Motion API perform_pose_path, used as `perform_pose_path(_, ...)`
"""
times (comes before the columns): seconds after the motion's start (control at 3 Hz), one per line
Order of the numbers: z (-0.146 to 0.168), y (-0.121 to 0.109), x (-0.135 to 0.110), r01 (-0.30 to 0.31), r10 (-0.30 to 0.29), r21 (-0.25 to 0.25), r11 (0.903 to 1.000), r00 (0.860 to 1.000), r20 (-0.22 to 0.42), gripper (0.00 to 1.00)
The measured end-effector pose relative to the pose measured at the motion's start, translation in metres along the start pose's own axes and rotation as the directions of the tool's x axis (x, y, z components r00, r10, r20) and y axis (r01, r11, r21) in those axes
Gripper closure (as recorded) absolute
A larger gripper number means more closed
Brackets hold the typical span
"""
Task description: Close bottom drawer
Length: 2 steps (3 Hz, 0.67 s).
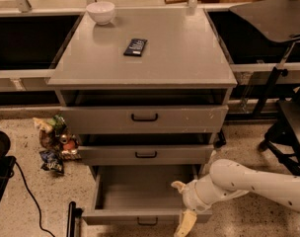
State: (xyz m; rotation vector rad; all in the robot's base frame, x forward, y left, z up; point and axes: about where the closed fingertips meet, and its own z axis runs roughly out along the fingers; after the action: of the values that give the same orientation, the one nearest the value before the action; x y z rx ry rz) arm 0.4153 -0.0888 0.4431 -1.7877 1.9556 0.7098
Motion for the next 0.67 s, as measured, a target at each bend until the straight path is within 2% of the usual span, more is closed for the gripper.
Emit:
perform_pose_path(0.33,0.023,-0.007,0.019,-0.02,0.02,-0.017,0.9997,1.0,0.012,0.0)
perform_pose_path(0.67,0.077,-0.019,0.054,-0.014,0.015,-0.049,0.9987,1.0,0.019,0.19)
